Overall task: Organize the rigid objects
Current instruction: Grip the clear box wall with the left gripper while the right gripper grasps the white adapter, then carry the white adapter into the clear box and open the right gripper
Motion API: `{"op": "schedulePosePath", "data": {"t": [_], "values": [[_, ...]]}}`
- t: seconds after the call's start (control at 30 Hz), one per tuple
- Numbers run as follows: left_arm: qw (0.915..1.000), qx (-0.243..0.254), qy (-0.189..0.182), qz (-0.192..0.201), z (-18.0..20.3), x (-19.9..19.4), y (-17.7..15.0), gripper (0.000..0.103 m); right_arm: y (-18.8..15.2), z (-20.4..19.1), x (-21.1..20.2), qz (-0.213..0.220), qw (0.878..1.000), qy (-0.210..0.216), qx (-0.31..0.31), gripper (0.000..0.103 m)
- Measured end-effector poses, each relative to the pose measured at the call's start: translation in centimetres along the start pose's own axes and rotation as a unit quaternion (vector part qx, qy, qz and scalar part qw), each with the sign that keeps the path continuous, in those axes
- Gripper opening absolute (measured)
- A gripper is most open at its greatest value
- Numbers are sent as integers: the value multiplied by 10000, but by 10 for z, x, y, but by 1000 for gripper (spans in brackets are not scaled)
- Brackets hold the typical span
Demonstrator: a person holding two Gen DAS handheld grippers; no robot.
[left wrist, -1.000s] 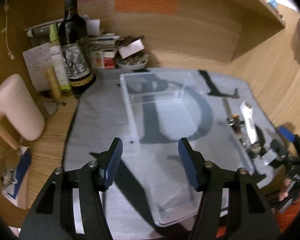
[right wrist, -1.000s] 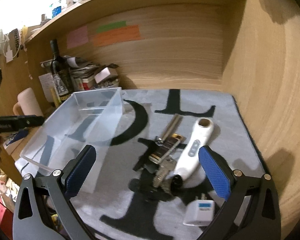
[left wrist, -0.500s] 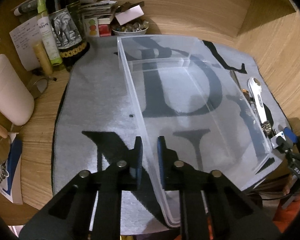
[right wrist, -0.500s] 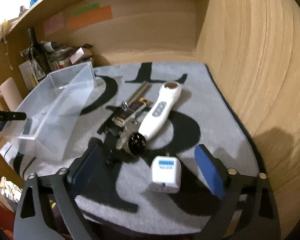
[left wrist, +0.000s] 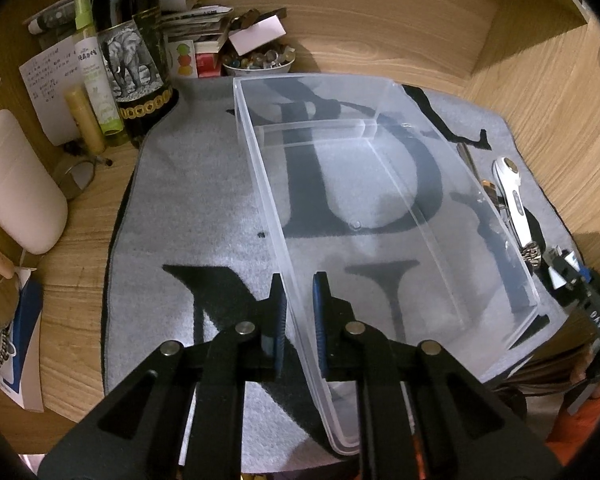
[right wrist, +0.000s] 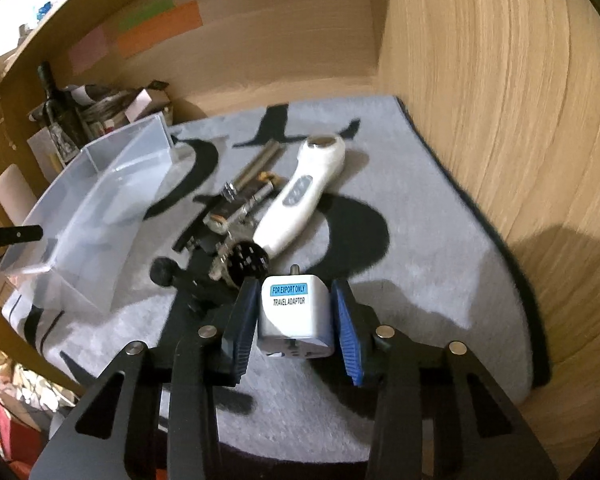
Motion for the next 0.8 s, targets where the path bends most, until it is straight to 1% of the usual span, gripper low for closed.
{"op": "schedulePosePath", "data": {"t": [0.23,0.4,0.43,0.6,0.8], "values": [[10000,-1,-31,27,0,0,0,13,33,-31,-11,458,9979,230,-397,34],[10000,15,-53,43,0,0,0,13,54,-61,-11,672,9938,485,-739,34],[10000,20,-57,49,0,0,-1,13,60,-69,-10,712,9924,590,-809,34],[9999,-10,-96,52,-1,0,0,14,80,-101,-2,811,9864,844,-1153,34],[9999,-25,-114,64,-1,1,1,14,98,-132,14,732,9802,1210,-1388,34]]}}
Point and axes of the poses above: each gripper's, at about its wrist camera, not at the fingertips, and x roughly the way its jaws point, z to its right, y to its top, the point moved 5 cm from there along x, roughly the way its jaws point, and after that the axes turned 7 degrees about y, right-handed, at the moved point
